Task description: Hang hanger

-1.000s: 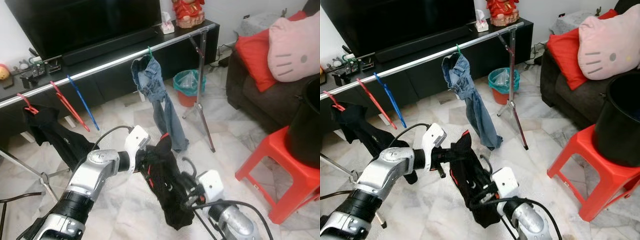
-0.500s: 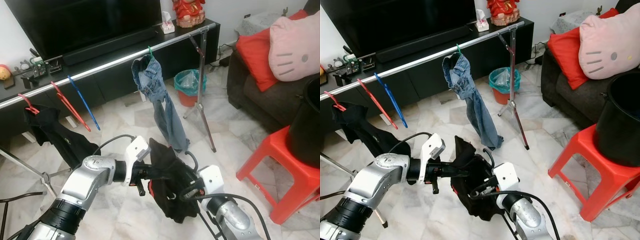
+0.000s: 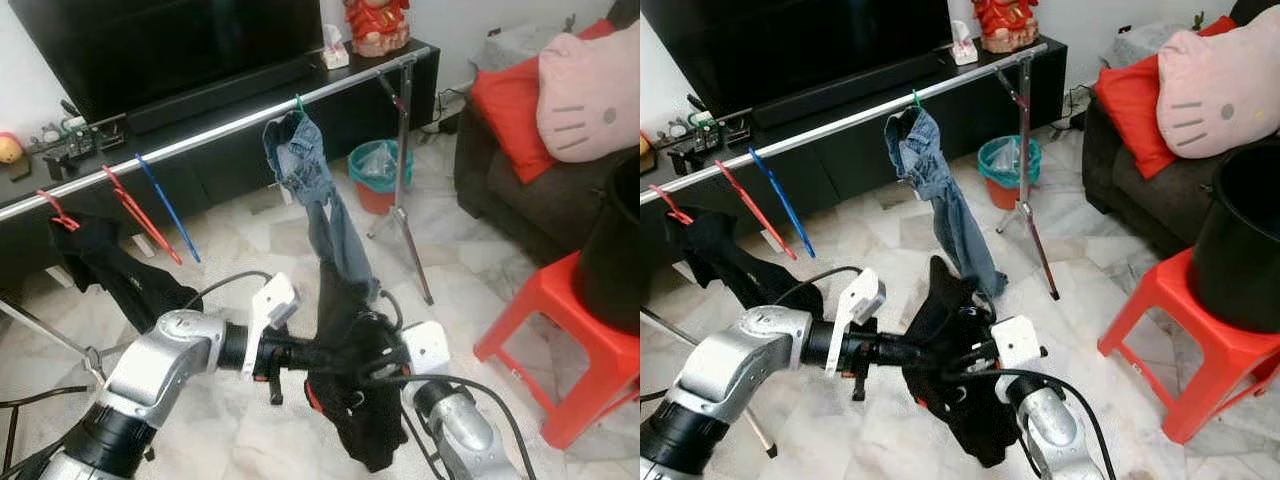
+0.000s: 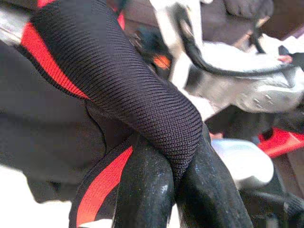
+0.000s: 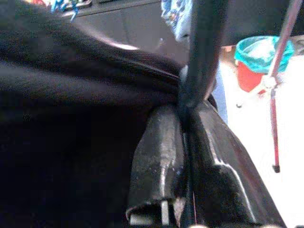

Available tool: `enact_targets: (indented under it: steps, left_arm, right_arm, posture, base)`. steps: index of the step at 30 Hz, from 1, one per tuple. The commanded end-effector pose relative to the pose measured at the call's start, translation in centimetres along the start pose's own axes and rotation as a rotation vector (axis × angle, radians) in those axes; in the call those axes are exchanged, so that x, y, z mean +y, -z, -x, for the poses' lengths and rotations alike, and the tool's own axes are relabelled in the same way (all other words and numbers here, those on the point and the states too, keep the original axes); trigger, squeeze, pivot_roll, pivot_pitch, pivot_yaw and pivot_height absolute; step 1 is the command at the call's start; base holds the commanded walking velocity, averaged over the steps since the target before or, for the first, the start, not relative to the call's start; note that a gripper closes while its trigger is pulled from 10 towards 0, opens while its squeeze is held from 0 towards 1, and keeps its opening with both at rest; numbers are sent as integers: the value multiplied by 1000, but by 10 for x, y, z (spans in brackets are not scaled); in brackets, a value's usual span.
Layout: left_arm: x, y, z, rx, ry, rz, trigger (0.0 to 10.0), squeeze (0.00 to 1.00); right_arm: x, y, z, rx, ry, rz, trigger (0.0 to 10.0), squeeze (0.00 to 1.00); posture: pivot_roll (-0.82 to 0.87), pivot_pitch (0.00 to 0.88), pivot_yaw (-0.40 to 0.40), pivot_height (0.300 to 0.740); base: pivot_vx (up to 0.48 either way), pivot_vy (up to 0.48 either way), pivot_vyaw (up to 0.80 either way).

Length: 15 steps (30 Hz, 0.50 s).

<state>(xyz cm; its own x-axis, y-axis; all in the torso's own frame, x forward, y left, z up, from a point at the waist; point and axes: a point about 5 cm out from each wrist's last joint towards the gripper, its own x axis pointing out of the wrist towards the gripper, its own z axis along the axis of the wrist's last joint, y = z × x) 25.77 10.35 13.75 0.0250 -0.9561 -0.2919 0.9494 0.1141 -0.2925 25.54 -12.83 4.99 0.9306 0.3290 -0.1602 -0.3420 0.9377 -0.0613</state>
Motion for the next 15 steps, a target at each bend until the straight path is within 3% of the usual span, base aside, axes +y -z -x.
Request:
enact_targets:
  steps: [1,5,8,15]
  left_arm:
    - [-3,1,2,8,15,-15,10000,0]
    - [14,-3,1,-5,-144,-65,10000,0]
    - [30,-17,1,-71,-288,-98,10000,0]
    - [44,-35,3,-181,-428,-137,10000,0]
  right_arm:
    - [-4,-6,-4,-32,35,-15,10000,0]
    - [8,-5,-6,-29,-49,-4,10000,0]
    - [23,0,-5,10,-151,13,10000,0]
    - [26,8,-1,51,-185,29,10000,0]
  posture:
    - [133,30,187,740]
    - [138,29,184,740]
    - [136,30,185,740]
    - [134,31,187,740]
  base:
    - [0,0,0]
    - [0,0,0]
    - [0,0,0]
    - [0,0,0]
